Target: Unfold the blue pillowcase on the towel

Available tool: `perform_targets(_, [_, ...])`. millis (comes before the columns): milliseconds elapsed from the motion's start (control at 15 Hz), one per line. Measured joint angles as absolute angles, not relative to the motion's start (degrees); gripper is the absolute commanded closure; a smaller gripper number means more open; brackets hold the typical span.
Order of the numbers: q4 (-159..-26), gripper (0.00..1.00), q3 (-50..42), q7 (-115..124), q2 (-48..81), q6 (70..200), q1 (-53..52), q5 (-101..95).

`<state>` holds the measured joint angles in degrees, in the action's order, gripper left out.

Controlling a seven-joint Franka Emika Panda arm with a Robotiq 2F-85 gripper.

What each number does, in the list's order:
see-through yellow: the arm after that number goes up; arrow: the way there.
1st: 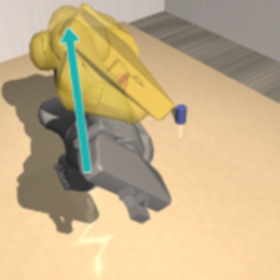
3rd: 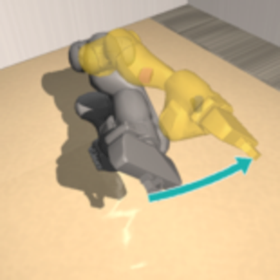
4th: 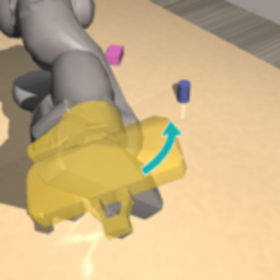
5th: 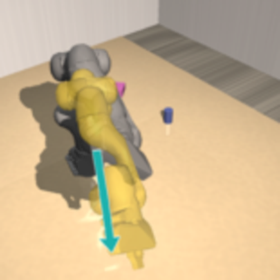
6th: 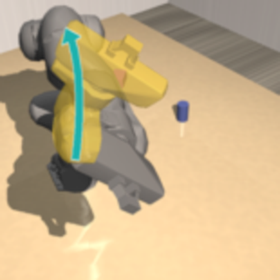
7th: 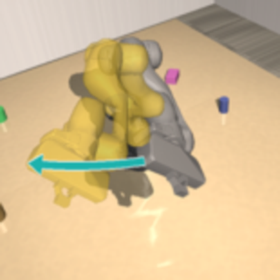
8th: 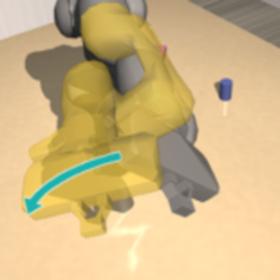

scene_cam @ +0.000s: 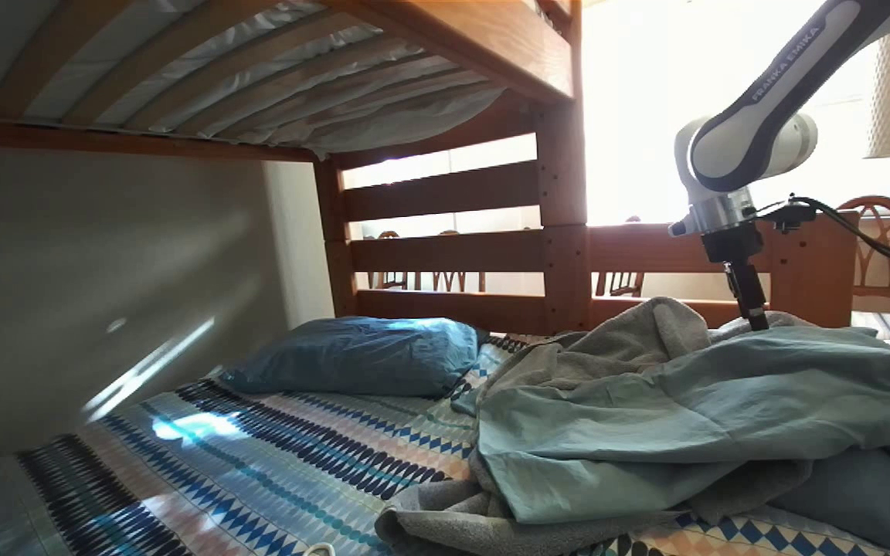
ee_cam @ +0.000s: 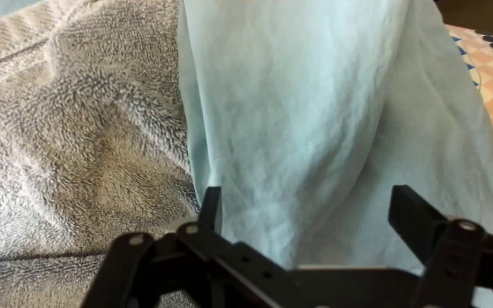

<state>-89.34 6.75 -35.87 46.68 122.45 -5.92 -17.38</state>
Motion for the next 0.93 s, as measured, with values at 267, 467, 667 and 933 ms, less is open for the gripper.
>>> perform_targets(267, [-89.34, 0.0, 6.68, -35.85, 46.7, 122.53, -5.9, -17.38])
perform_targets(467, [-88.46, 0.0, 6.27, -35.85, 47.22, 122.53, -5.85, -17.38])
perform_targets(667, [-86.07, 0.0, 6.05, -35.98, 49.08, 122.15, -5.64, -17.37])
perform_targets(933, [-80.79, 0.32, 6.01, -36.46, 53.22, 119.8, -5.42, -17.35])
